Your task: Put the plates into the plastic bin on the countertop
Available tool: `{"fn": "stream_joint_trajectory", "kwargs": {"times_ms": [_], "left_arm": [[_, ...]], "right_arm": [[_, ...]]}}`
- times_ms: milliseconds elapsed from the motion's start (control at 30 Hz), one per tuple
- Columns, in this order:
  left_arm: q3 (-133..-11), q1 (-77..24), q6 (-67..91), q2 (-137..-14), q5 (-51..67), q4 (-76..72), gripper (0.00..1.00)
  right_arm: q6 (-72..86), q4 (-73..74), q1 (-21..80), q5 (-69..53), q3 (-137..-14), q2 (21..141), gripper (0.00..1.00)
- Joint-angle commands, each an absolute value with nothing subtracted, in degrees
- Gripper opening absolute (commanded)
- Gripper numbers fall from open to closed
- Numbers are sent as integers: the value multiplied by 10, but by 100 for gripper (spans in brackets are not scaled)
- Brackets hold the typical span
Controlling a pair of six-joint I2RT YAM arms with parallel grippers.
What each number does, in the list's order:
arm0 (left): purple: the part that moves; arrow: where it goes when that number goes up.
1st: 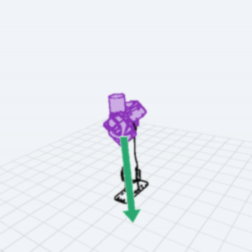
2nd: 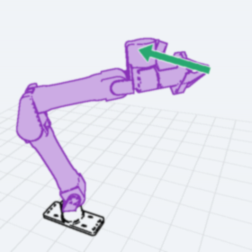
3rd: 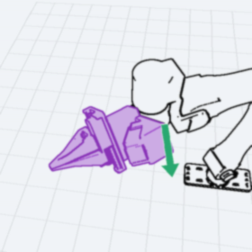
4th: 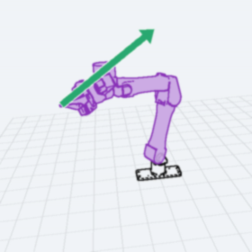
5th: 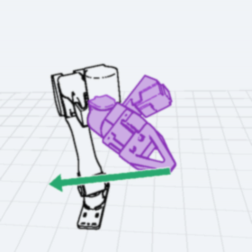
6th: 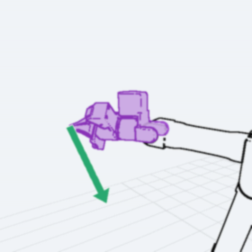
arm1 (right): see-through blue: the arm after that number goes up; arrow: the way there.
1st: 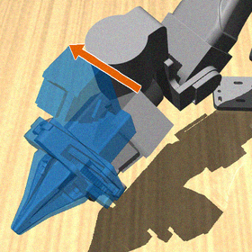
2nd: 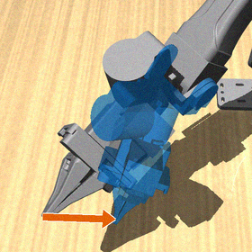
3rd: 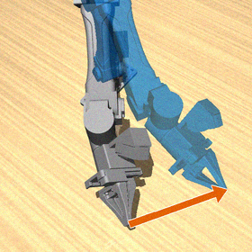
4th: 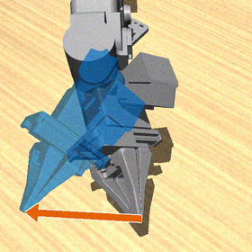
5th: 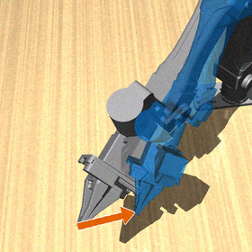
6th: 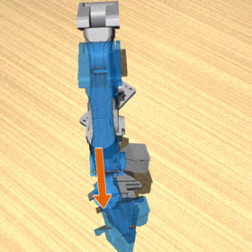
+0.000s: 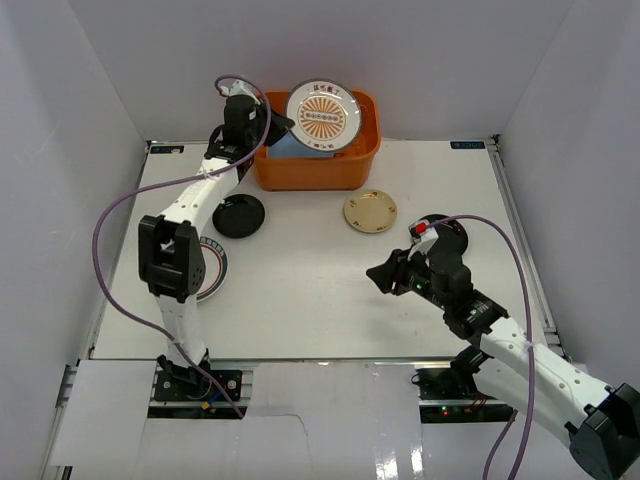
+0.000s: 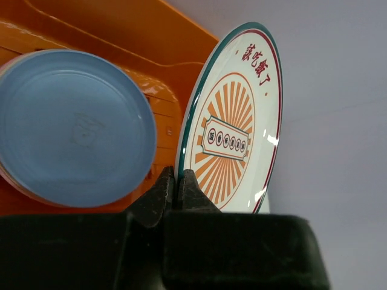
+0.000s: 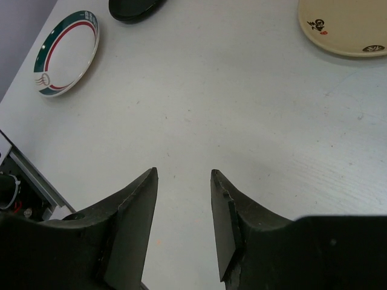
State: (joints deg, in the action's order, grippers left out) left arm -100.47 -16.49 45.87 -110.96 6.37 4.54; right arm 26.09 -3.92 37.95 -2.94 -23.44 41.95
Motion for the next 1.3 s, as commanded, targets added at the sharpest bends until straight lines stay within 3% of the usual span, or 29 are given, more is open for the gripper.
{"fn": "stream_joint_trajectory", "kwargs": {"times_ms": [0, 267, 567, 633, 667, 800, 900, 1133, 1267], "left_arm": [[-1071, -149, 459, -1134, 41, 43, 0], [-1179, -130, 459, -1258, 42, 86, 0], [-1209, -119, 456, -1324, 62, 105, 0], [-1208, -119, 454, -1329, 67, 105, 11], [-1208, -118, 451, -1330, 69, 105, 23], [-1206, -116, 446, -1332, 81, 105, 51], [-1199, -113, 444, -1325, 94, 106, 68], [-1197, -111, 419, -1270, 135, 101, 96], [-1182, -112, 385, -1204, 146, 99, 98]], "right_arm": [[243, -50, 376, -41, -232, 423, 47], [227, -42, 374, -31, -238, 434, 48], [226, -45, 372, -24, -243, 463, 48], [225, -46, 371, -23, -247, 475, 49], [225, -47, 371, -23, -249, 479, 49], [236, -62, 371, -26, -252, 496, 49], [246, -75, 371, -29, -253, 509, 49], [268, -120, 371, -33, -266, 582, 52], [309, -175, 372, -50, -274, 644, 55]]}}
